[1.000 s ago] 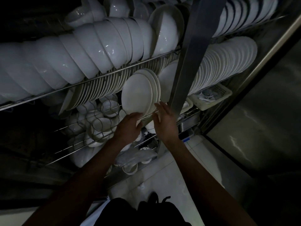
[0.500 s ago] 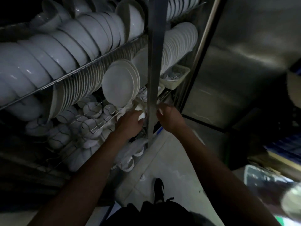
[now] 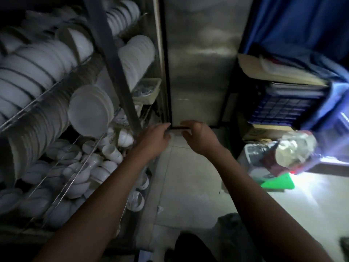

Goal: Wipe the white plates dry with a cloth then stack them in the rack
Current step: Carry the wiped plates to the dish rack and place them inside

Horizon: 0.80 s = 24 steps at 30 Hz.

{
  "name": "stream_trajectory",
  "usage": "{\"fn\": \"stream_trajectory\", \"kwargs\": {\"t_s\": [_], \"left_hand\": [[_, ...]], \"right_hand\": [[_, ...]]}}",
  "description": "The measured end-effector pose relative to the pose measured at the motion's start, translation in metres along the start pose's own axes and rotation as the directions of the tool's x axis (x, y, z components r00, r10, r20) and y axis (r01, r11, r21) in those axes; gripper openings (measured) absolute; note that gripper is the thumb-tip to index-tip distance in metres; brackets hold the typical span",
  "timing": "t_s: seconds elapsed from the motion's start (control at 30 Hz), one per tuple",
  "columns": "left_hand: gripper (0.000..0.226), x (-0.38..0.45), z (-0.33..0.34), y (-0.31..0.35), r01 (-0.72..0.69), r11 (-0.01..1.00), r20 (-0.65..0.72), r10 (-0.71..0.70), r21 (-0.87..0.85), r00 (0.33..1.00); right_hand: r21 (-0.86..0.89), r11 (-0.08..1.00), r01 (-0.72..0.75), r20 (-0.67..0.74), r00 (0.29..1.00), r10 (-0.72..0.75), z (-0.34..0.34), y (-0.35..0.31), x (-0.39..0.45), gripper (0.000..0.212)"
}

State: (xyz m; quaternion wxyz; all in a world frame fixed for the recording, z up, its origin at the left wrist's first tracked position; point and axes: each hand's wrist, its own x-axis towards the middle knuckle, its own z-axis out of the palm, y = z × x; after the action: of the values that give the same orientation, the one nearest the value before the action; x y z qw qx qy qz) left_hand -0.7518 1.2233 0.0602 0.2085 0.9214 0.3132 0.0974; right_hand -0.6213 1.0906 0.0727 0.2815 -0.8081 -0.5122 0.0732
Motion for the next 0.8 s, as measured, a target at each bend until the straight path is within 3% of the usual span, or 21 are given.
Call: {"fn": "stream_trajectory", "kwargs": {"t_s": [0.17,0.3,0.57,0.8], "left_hand": [[0.047,0.014,0.027,0.073,-0.206,0.978,0.049,0.204,0.026,0.978],[0.047,0.006,0.065,0.148,-0.379,0.925,0.146,0.376,-0.004,0.915],[0.039,-0.103,0.131,0.302,-0.662,0.740,0.254,0.668,-0.121,0.700],[0.043,-0.268,0.170,0.386,-0.780,0.608,0.311,0.778,-0.150,0.546]], "right_hand": [[-0.035,0.985,-0.167,-0.115,0.980,0.162,-0.052,0.044,-0.055,0.038],[-0.069,0.939,-0.337,-0.250,0.917,0.311,-0.101,0.085,-0.137,0.034],[-0.017,0.754,-0.656,-0.443,0.681,0.583,-0.158,0.114,-0.353,0.038],[0.027,0.594,-0.804,-0.494,0.506,0.707,-0.168,0.082,-0.557,0.040]]}}
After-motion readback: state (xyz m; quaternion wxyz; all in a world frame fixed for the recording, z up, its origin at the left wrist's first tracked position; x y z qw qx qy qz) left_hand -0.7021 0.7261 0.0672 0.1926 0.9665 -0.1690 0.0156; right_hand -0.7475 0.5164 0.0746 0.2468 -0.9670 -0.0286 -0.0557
